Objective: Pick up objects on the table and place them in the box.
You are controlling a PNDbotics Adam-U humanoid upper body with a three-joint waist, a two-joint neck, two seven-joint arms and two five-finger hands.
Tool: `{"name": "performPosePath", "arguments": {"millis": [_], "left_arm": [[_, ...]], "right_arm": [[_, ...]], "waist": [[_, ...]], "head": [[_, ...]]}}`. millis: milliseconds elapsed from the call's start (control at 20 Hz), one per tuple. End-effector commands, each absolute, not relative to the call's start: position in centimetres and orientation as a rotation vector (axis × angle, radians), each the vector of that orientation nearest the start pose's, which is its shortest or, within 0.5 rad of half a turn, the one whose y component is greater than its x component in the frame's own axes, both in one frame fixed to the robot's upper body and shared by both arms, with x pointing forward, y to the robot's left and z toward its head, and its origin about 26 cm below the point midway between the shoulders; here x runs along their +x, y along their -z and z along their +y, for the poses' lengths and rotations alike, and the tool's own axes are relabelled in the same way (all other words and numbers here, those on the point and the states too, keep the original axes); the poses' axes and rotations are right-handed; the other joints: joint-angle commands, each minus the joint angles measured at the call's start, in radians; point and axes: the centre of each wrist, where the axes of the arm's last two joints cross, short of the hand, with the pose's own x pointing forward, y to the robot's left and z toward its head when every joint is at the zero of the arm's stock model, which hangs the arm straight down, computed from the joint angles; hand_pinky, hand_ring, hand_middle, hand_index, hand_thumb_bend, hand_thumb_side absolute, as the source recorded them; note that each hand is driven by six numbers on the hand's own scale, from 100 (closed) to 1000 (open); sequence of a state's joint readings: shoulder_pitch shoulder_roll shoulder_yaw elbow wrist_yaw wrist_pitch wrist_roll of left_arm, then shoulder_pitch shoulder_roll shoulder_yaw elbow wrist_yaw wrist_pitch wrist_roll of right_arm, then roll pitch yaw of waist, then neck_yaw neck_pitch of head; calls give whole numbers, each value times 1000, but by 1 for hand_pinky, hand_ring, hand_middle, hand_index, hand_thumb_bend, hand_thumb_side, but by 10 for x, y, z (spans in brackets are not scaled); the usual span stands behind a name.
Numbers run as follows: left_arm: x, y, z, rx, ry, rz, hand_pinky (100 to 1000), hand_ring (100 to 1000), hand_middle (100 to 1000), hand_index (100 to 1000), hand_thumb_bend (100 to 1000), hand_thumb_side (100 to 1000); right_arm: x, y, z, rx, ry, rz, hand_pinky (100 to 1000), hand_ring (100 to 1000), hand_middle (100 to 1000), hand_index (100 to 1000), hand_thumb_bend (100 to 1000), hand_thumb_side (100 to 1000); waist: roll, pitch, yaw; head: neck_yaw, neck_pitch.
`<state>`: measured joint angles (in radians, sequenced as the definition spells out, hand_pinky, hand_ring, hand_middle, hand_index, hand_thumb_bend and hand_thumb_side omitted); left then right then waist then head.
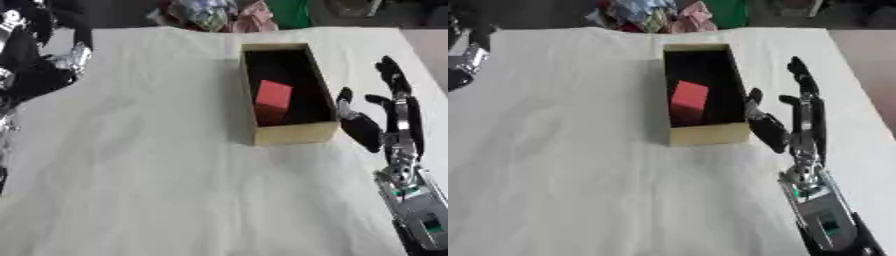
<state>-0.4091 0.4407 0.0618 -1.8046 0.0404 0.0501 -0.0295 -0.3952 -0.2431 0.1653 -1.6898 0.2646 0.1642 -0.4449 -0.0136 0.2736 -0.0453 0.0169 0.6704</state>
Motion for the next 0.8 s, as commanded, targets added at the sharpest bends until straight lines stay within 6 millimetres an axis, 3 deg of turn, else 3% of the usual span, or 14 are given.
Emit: {"name": "performPosePath", "arguments": {"millis": [50, 350, 800], "left_arm": [[325, -207, 303, 321, 338, -2165, 972, 670, 687, 812, 120, 100], [296, -174, 308, 303, 274, -2110, 972, 666, 684, 812, 105, 100], [290, -164, 308, 288, 247, -2077, 973, 662, 677, 811, 100, 108]], "right_arm": [[346, -149, -214, -604, -128, -2028, 760, 1000, 914, 1000, 150, 100], [345, -146, -213, -590, -125, -2022, 759, 1000, 913, 1000, 148, 100], [344, -145, -214, -590, -113, -2023, 758, 1000, 911, 1000, 146, 100]], "waist": [[1, -22, 0], [1, -37, -7], [5, -42, -6]], "head": [[8, 0], [19, 9], [18, 11]]}}
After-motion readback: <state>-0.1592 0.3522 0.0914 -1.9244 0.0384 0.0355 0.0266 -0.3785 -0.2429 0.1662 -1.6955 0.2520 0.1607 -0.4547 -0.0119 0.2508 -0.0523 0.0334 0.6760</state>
